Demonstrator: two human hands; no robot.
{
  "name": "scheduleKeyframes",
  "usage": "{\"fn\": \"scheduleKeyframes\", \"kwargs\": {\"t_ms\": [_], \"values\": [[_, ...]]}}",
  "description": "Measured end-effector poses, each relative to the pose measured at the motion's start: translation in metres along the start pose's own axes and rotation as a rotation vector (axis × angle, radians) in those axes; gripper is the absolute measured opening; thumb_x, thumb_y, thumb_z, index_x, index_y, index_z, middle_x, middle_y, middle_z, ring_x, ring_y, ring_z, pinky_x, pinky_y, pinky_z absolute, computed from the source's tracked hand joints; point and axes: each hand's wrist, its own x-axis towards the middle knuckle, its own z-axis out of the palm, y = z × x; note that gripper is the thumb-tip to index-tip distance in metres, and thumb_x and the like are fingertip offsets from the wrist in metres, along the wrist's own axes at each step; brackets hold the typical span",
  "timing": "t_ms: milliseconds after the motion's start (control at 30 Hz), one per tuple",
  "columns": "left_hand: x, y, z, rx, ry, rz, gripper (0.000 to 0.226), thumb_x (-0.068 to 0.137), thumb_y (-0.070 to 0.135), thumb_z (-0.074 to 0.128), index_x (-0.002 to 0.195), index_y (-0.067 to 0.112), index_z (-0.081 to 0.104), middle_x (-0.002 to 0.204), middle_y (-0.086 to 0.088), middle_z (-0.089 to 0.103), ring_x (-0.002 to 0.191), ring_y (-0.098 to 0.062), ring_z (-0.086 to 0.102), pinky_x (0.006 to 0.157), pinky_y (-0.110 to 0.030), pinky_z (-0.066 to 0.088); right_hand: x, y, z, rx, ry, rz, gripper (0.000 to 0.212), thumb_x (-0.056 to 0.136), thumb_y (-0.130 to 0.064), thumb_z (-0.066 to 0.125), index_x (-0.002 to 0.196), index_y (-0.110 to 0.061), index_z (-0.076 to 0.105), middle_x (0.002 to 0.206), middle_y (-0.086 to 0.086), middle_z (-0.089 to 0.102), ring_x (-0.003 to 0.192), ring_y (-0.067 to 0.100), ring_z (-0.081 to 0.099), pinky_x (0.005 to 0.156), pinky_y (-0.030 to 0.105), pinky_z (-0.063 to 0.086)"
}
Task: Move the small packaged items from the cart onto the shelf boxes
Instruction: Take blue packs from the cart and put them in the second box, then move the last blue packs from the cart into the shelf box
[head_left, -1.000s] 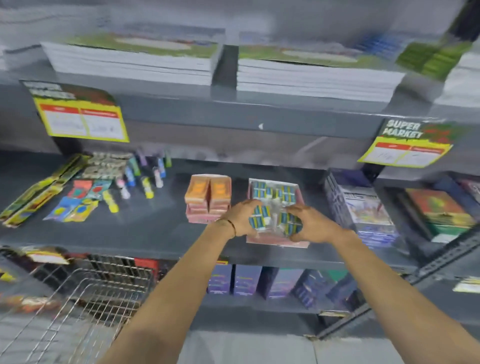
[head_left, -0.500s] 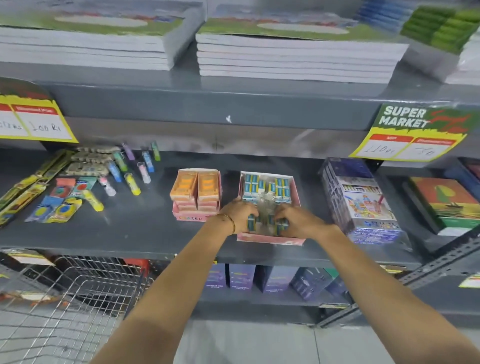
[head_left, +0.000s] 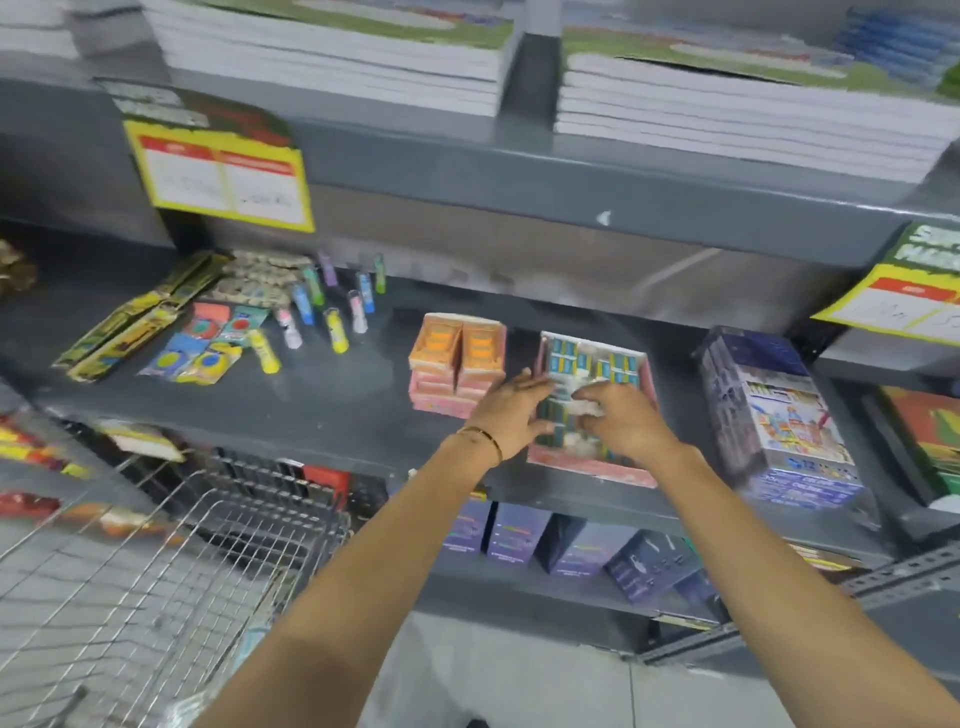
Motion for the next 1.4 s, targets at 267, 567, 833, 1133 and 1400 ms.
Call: {"fn": "scheduleKeyframes", "kwargs": {"t_ms": [267, 567, 833, 1133, 1400], "values": [[-0.18, -0.126, -0.04, -0.062, 0.23, -0.399, 0.073, 0.089, 0.023, 0.061, 0.146, 0.006, 0.018, 0.157, -0.01, 0.018, 0.146, -0.022, 0.011, 0.119, -0.029, 0.013, -0.016, -0.19, 0.089, 0.044, -0.031, -0.476, 0.042, 0.084, -0.006, 0.063, 0.125, -0.008, 0.058, 0.133, 0.012, 0.059, 0.124, 0.026, 0.054, 0.107, 0.033, 0.037], [-0.394, -0.244, 0.032, -0.256, 0.215, -1.039, 0.075, 0.091, 0.021, 0.06, 0.148, 0.008, 0.012, 0.158, -0.01, 0.013, 0.146, -0.023, 0.015, 0.117, -0.034, 0.021, -0.034, -0.345, 0.256, -0.239, -0.574, -0.782, 0.039, 0.09, -0.013, 0.057, 0.129, -0.008, 0.053, 0.133, 0.013, 0.057, 0.121, 0.026, 0.054, 0.101, 0.032, 0.04], [-0.456, -0.293, 0.157, -0.518, 0.218, -1.435, 0.083, 0.085, 0.029, 0.067, 0.146, 0.002, 0.017, 0.156, -0.015, 0.018, 0.144, -0.026, 0.019, 0.118, -0.032, 0.019, -0.048, -0.359, 0.428, -0.443, -0.853, -0.702, 0.024, 0.084, -0.008, 0.059, 0.109, -0.01, 0.06, 0.111, 0.023, 0.062, 0.102, 0.037, 0.061, 0.078, 0.039, 0.052], [-0.416, -0.339, 0.24, -0.638, 0.226, -1.571, 0.094, 0.079, 0.03, 0.073, 0.145, -0.002, 0.013, 0.154, -0.022, 0.018, 0.142, -0.032, 0.019, 0.119, -0.037, 0.022, -0.04, -0.307, 0.531, -0.576, -0.647, -0.375, 0.095, 0.069, -0.047, 0.077, 0.135, 0.006, 0.034, 0.14, 0.025, 0.039, 0.129, 0.036, 0.037, 0.11, 0.041, 0.031], [-0.398, -0.339, 0.261, -0.444, 0.254, -1.598, 0.08, 0.078, 0.01, 0.07, 0.139, -0.005, 0.021, 0.143, -0.02, 0.032, 0.135, -0.031, 0.03, 0.116, -0.036, 0.03, -0.04, -0.298, 0.542, -0.695, -0.513, -0.52, 0.087, 0.072, -0.045, 0.074, 0.125, 0.01, 0.033, 0.122, 0.023, 0.046, 0.106, 0.033, 0.049, 0.093, 0.039, 0.047]]}}
